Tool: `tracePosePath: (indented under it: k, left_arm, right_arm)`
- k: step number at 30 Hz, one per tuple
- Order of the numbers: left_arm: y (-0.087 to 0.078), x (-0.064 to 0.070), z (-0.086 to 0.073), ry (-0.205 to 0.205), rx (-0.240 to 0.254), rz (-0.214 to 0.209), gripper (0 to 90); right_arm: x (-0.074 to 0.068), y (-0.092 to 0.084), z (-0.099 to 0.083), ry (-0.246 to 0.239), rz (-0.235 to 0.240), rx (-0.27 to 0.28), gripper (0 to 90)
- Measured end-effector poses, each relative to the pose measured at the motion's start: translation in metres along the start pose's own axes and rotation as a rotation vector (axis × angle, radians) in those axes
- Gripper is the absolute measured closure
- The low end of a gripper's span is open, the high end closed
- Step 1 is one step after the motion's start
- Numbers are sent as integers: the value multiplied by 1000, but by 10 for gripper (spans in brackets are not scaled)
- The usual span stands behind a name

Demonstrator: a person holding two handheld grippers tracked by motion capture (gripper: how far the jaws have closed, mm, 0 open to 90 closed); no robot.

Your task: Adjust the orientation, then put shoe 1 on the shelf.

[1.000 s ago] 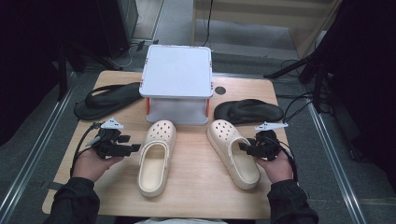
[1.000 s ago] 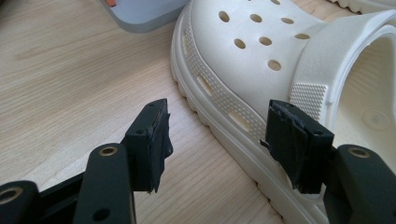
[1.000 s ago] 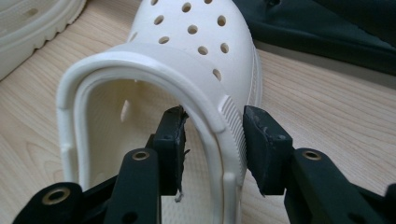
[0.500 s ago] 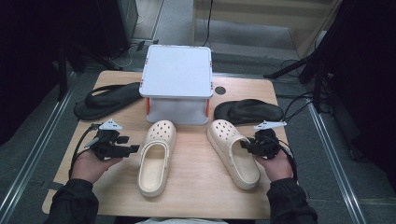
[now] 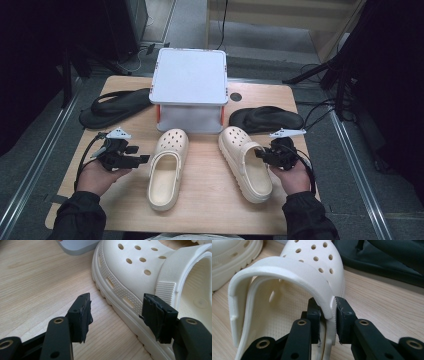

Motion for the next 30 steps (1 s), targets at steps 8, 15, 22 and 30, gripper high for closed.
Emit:
tracePosePath:
  k: [8, 15, 22, 30]
  left_arm:
    - [-1, 0, 0, -27, 4, -27, 558]
    - [-5, 6, 3, -57, 6, -105, 798]
    - [-2, 8, 5, -34, 3, -121, 898]
    - [18, 11, 6, 7, -37, -131, 897]
  right_arm:
    - [-18, -2, 10, 30, 25, 20, 768]
    - [-38, 3, 15, 7, 39, 13, 768]
    - [-51, 8, 18, 13, 31, -2, 767]
    - [-70, 18, 17, 4, 19, -25, 767]
Point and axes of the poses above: each handheld gripper's, and its own axes: y roughly forward along the jaws, z roughly out of its top, x roughly to its right, the point moved 7 cm from there along y, roughly forward along the jaws, and after that the axes turned 2 degrees about y, right-handed, at the moved point
